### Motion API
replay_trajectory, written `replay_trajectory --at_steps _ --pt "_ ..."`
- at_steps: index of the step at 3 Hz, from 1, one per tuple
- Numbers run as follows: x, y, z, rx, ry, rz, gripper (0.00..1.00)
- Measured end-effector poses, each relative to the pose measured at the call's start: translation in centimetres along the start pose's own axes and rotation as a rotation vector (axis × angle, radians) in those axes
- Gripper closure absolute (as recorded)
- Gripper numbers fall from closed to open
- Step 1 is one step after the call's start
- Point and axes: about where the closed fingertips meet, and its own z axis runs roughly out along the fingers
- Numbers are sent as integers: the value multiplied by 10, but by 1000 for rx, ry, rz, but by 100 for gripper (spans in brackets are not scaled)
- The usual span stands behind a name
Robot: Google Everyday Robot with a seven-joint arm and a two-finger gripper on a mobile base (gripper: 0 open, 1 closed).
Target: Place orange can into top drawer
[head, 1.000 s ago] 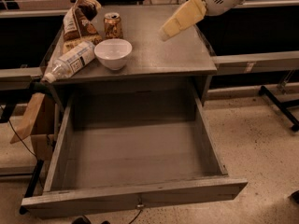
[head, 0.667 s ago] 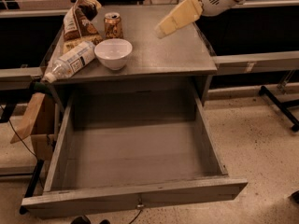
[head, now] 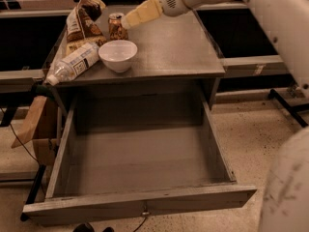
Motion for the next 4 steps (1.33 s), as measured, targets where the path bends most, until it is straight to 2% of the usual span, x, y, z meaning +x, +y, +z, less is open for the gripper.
replay_trajectory --at_steps 1,2,3,4 --pt "-20 -12 58 8 -64 18 0" --pt "-32 -17 112 32 -87 27 0" --pt "-34 -23 158 80 -55 40 0" --pt "-32 -23 180 103 -13 40 0"
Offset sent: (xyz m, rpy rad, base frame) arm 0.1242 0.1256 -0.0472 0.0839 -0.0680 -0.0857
